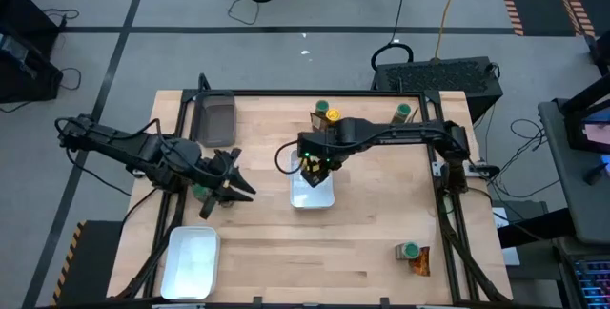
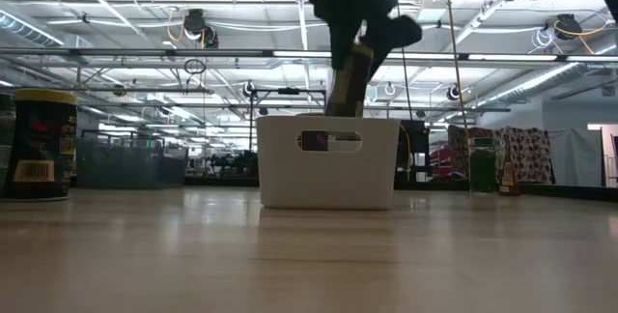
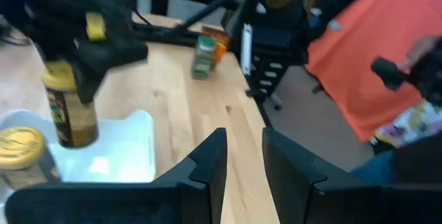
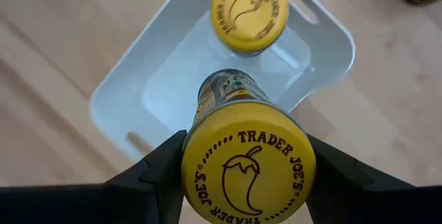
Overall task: Sort spices by type
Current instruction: Put the bottom right yellow spice bottle into the top white bin
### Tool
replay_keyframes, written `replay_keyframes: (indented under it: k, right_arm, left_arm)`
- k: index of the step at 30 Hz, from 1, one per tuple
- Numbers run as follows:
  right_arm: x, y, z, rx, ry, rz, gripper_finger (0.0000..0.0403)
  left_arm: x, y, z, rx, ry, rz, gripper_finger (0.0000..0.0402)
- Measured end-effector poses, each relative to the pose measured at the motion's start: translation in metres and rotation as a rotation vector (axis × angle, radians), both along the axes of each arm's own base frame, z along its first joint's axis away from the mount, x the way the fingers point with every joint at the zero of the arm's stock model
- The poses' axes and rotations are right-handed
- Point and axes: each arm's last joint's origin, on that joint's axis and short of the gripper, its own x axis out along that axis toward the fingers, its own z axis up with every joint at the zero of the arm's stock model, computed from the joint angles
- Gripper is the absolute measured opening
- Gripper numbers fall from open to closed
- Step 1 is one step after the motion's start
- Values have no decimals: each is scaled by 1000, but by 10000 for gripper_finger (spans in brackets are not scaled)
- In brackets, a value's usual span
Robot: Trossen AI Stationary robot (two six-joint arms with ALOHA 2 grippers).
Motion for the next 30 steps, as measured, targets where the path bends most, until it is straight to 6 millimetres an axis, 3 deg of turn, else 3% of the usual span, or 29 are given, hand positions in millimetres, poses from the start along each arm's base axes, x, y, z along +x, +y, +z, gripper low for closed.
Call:
replay_keyframes:
  k: [6, 13, 25, 30]
  right_arm:
    - [5, -10, -13, -84, 50, 103, 208]
    - [6, -15, -12, -218, 71, 244, 208]
    - [10, -18, -12, -258, 52, 399, 208]
    - [8, -23, -25, -254, 80, 417, 208]
  left_arm:
    - [4, 12, 0, -16, 6, 102, 98]
    - [5, 20, 0, -55, 13, 165, 98]
    - [7, 27, 2, -72, -2, 243, 98]
    - [7, 27, 2, -74, -2, 249, 98]
